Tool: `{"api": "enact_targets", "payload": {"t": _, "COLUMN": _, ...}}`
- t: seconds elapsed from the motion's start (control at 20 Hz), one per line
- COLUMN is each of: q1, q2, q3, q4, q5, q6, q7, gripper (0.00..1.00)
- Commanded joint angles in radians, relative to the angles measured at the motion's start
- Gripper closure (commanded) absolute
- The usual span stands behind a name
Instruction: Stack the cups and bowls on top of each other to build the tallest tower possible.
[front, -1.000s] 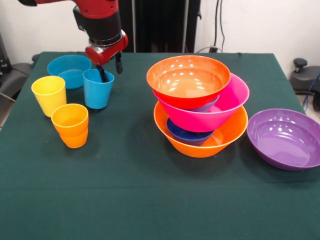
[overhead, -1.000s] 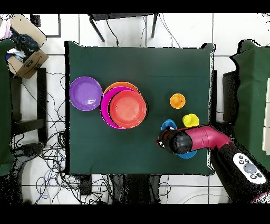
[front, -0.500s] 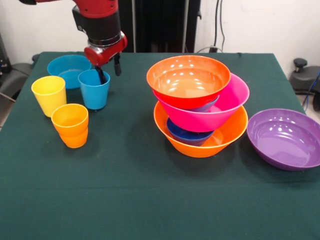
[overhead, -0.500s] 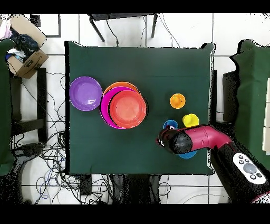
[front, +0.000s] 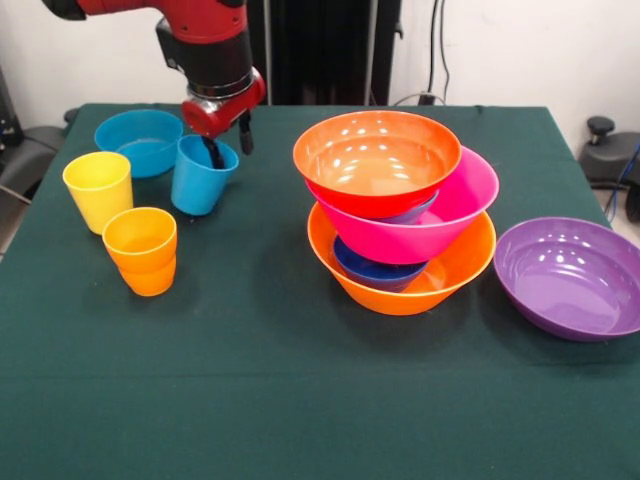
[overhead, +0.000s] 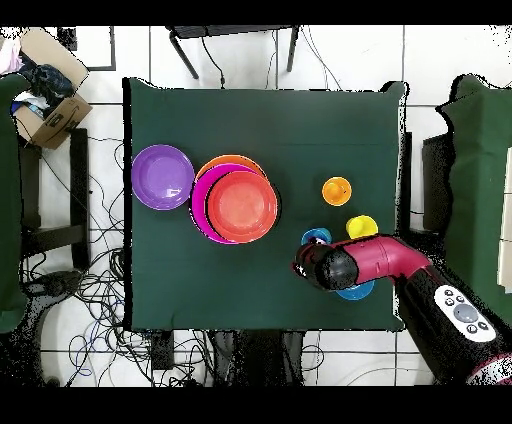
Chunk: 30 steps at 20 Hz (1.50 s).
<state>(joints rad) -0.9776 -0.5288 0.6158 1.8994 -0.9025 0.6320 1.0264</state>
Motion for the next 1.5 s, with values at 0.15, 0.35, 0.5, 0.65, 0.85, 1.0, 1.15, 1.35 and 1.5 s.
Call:
{"api": "enact_targets", "payload": {"t": 0.15, "q1": 0.031, "q2": 0.052, "q3": -0.028, "q4": -0.088, "q5": -0.134, "q6": -0.063, "q7": -0.065, "gripper": 0.00}}
{"api": "enact_targets", "payload": {"t": 0.35, "q1": 0.033, "q2": 0.053, "q3": -0.031, "q4": -0.101, "q5": -0.166, "q6": -0.079, "q7": -0.046, "gripper": 1.00}}
{"api": "enact_targets", "payload": {"t": 0.5, "q1": 0.026, "q2": 0.069, "q3": -0.020, "q4": -0.125, "q5": -0.164, "q6": -0.065, "q7": -0.076, "gripper": 1.00}}
{"api": "enact_targets", "payload": {"t": 0.65, "q1": 0.020, "q2": 0.043, "q3": -0.013, "q4": -0.115, "q5": -0.153, "q6": -0.042, "q7": -0.098, "gripper": 1.00}}
{"api": "enact_targets", "payload": {"t": 0.85, "q1": 0.018, "q2": -0.025, "q3": -0.010, "q4": -0.062, "q5": -0.123, "q6": -0.018, "q7": -0.084, "gripper": 1.00}}
{"api": "enact_targets", "payload": {"t": 1.0, "q1": 0.011, "q2": -0.110, "q3": 0.006, "q4": 0.010, "q5": -0.070, "q6": 0.013, "q7": -0.077, "gripper": 1.00}}
{"api": "enact_targets", "payload": {"t": 1.15, "q1": 0.001, "q2": -0.211, "q3": 0.033, "q4": 0.088, "q5": 0.003, "q6": 0.056, "q7": -0.079, "gripper": 1.00}}
{"api": "enact_targets", "payload": {"t": 1.35, "q1": -0.016, "q2": -0.321, "q3": 0.084, "q4": 0.167, "q5": 0.126, "q6": 0.120, "q7": -0.103, "gripper": 1.00}}
{"api": "enact_targets", "payload": {"t": 1.5, "q1": -0.014, "q2": -0.387, "q3": 0.122, "q4": 0.212, "q5": 0.225, "q6": 0.163, "q7": -0.104, "gripper": 1.00}}
